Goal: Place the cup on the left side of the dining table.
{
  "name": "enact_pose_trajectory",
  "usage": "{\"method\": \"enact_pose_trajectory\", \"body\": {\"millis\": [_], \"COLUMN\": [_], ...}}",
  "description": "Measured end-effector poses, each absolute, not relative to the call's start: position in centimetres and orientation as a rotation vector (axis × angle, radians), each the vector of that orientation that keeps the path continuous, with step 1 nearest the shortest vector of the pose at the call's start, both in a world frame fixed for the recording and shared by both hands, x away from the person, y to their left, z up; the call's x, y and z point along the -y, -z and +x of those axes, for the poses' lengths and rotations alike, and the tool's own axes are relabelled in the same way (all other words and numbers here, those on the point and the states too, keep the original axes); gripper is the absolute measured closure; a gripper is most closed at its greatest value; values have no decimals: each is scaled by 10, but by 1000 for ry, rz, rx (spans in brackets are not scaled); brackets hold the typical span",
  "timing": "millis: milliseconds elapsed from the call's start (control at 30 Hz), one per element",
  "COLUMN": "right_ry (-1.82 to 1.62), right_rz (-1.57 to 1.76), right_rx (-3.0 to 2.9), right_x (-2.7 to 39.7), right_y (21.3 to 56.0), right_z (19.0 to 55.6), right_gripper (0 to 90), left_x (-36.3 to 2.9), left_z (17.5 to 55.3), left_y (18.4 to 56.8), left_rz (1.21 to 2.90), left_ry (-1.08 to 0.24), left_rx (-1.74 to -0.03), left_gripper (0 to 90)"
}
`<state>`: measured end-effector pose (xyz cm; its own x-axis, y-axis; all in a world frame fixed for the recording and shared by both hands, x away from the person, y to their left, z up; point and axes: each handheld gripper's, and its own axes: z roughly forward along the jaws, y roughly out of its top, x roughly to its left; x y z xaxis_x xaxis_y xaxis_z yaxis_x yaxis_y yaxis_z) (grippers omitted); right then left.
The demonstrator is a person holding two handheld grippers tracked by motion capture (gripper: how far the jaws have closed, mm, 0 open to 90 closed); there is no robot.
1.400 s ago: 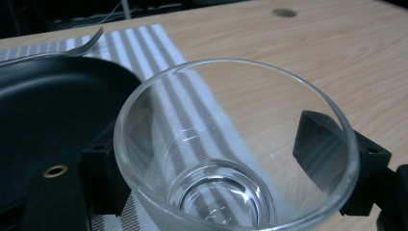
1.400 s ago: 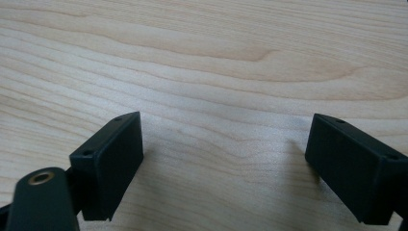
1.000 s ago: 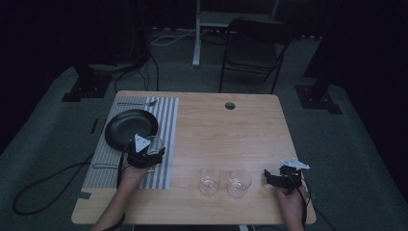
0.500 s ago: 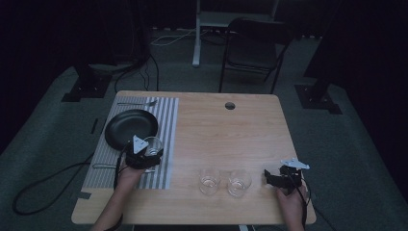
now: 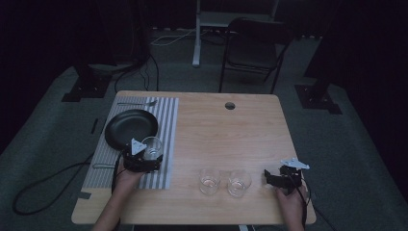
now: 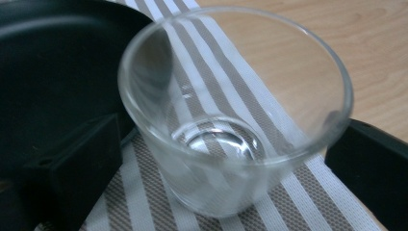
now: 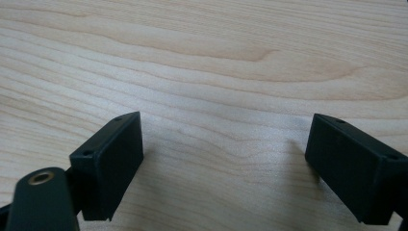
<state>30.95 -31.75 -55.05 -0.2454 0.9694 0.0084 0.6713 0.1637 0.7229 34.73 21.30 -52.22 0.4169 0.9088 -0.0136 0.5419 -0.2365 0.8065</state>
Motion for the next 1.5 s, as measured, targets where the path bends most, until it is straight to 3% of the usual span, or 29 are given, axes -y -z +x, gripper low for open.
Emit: {"method": "enact_pose_trajectory", "body": {"millis": [833,1500], "right_ry": [-856,-856], "right_rz": [1552,1553], "right_rx": [-1984,-1984], "right_x": [317,317], "right_y": [550,550], "right_z": [310,310], "right_gripper": [127,127], "left_x": [-236,-280], "left_z": [308,277], "left_y": [517,530], "left_rz": [1892,1871], "left_ry": [-673,-687], "left_rx": [-1315,-1466], "left_gripper": [3,3]}}
